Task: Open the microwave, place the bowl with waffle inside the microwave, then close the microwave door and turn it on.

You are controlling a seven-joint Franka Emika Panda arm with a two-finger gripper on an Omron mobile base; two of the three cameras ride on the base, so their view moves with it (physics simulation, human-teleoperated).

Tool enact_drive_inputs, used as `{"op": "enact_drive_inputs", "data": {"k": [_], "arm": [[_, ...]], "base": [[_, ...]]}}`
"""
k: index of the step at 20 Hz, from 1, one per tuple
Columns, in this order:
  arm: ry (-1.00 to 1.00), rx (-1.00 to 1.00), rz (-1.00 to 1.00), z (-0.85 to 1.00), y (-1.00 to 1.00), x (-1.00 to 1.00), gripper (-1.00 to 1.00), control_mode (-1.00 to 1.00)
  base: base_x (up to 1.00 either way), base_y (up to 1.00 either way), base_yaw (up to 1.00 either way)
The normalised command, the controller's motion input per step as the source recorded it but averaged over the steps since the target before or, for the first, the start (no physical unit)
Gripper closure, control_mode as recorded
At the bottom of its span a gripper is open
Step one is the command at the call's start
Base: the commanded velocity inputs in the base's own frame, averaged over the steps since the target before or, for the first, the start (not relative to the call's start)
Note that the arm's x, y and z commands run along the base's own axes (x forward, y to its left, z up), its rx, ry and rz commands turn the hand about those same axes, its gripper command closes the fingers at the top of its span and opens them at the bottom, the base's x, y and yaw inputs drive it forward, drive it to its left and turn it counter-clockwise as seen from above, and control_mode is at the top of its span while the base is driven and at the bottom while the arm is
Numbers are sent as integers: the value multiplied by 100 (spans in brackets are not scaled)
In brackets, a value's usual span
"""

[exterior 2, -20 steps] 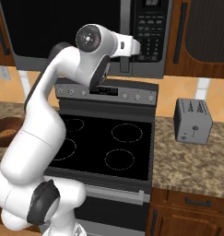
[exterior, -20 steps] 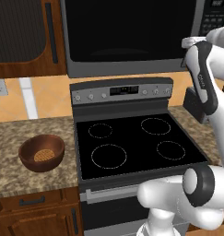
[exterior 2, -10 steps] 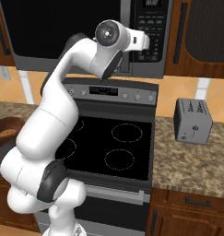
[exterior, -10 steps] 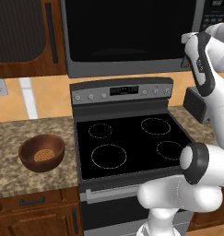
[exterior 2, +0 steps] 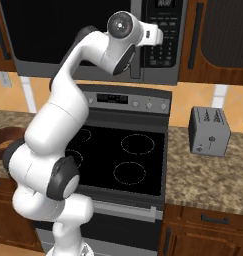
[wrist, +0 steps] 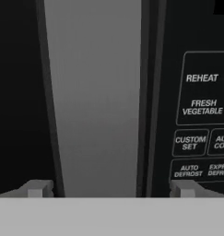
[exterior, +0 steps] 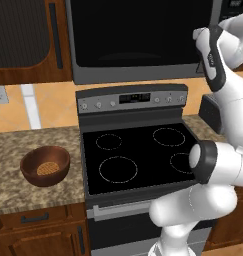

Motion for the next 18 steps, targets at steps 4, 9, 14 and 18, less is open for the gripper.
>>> {"op": "enact_drive_inputs", "data": {"k": [4, 9, 14, 18], "arm": [[0, 1, 0, 0, 0, 39, -100, -100], [0, 2, 7, 0, 5, 66, -100, -100], [0, 5, 9, -8, 9, 62, -100, -100], [-1, 1, 6, -23, 56, 43, 100, -100]], "base": [[0, 0, 0], [0, 0, 0], [0, 0, 0], [0, 0, 0]]}}
